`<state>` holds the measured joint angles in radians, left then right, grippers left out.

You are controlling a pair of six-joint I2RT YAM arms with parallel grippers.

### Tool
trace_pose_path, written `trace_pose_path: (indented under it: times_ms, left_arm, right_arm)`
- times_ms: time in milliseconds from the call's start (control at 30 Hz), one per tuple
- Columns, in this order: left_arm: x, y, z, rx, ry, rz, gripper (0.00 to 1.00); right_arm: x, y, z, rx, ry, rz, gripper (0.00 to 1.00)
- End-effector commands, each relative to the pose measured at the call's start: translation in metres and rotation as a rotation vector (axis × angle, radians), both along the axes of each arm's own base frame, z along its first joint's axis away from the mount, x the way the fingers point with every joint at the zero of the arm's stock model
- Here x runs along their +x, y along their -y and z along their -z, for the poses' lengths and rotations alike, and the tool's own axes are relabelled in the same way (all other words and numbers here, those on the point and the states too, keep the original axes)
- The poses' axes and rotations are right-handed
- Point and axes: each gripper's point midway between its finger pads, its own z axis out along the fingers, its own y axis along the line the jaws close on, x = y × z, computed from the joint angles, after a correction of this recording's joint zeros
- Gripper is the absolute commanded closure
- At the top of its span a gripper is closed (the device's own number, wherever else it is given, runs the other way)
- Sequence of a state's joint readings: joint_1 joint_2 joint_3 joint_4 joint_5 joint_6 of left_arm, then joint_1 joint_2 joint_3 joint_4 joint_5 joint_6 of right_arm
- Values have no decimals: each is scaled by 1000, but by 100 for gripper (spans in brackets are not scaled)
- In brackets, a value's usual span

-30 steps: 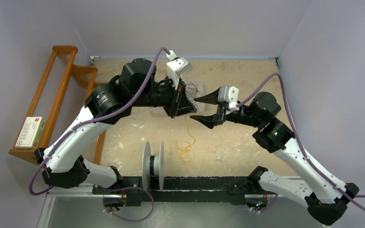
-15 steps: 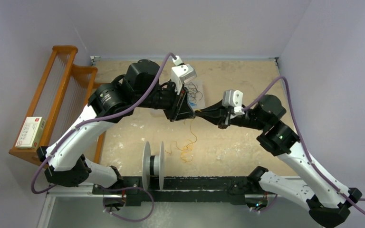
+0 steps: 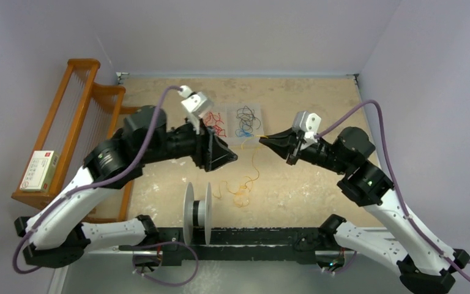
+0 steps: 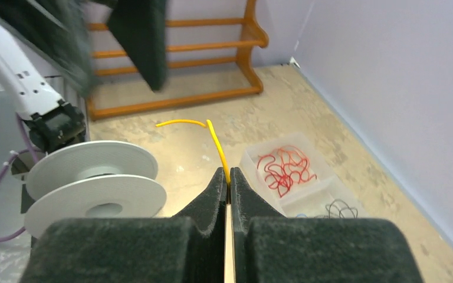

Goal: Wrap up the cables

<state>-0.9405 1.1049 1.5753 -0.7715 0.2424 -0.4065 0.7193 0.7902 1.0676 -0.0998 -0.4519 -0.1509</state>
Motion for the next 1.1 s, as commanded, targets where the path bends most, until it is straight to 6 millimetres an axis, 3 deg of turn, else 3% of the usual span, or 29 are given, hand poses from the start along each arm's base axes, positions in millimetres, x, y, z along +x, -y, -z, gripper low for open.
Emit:
trace_pose_path:
  times_ms: [0, 133, 467, 800, 1067]
  left_arm:
    - [-5, -16, -54, -290, 58, -78, 45]
    - [0, -23, -50, -365, 19, -152, 43]
    - [15, -8, -34, -618, -224, -240, 43]
    - [-5, 5, -69, -851, -291, -48, 45]
    - [-14, 18, -74, -906, -356, 60, 51]
  right_arm:
    - [20, 9, -19, 47, -14, 133, 100]
    - [22, 7, -24, 78, -1, 131, 100]
    - [9, 4, -46, 155, 130, 55, 100]
    - [0, 7, -54, 160, 204, 33, 100]
    - [-10, 10, -54, 176, 248, 6, 100]
